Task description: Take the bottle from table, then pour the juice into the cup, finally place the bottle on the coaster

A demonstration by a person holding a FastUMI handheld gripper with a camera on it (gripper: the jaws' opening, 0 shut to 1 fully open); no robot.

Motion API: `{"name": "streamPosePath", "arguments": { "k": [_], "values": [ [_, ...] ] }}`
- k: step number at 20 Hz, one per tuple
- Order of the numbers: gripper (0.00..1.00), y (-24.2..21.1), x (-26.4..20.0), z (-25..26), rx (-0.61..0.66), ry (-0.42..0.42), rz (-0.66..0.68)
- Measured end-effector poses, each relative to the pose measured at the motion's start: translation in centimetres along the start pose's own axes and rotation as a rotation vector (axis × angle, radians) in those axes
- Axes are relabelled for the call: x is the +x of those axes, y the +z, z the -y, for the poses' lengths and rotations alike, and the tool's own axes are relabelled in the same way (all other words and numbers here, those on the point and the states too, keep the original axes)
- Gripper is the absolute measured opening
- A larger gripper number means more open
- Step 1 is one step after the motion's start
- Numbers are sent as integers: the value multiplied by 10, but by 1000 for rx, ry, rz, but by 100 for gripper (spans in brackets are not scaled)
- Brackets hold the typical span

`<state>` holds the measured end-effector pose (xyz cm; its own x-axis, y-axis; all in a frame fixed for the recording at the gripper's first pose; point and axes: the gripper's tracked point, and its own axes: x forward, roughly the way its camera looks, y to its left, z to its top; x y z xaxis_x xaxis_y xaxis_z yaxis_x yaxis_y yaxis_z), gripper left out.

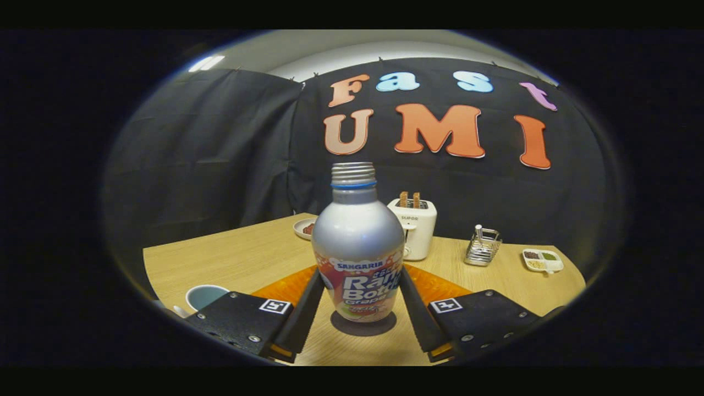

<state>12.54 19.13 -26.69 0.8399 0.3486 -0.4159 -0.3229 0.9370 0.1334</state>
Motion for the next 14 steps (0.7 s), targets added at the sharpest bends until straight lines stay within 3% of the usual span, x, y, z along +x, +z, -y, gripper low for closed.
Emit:
{"name": "streamPosePath", "arguments": {
  "k": [14],
  "values": [
    [77, -55, 21, 2, 60, 5, -115]
  ]
}}
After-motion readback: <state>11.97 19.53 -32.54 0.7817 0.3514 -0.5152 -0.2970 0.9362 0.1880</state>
